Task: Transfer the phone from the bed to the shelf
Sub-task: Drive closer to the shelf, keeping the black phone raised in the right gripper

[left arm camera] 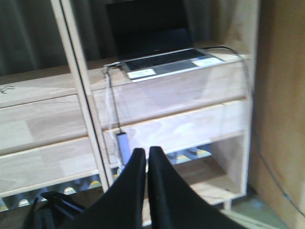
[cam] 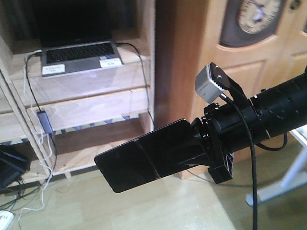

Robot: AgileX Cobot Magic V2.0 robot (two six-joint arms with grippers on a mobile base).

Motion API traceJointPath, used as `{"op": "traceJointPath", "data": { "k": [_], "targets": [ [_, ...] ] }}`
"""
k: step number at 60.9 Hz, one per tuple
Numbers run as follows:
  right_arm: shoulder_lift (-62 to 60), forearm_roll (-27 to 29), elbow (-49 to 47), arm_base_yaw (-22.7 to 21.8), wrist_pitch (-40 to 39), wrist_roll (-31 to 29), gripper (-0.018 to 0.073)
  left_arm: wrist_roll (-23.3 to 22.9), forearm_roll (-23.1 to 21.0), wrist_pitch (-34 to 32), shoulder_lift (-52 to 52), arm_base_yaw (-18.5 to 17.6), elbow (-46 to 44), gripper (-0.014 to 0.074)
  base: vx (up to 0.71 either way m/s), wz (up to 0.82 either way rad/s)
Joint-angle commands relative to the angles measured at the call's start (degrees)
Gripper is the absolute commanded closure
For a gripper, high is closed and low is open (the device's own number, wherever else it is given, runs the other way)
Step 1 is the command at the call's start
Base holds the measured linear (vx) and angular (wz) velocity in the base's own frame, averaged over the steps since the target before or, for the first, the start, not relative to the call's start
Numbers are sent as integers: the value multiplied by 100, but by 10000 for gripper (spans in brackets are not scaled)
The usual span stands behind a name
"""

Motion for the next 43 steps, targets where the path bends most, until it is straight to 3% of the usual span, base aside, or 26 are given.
{"op": "traceJointPath", "data": {
  "k": [1, 43],
  "targets": [
    [-185, 449, -146, -6, 431, -70, 562, -33, -52, -415, -77, 6, -122, 595, 38, 27],
    [-185, 449, -146, -6, 431, -70, 562, -33, -52, -415, -77, 6, -122, 595, 35, 29]
  ]
}}
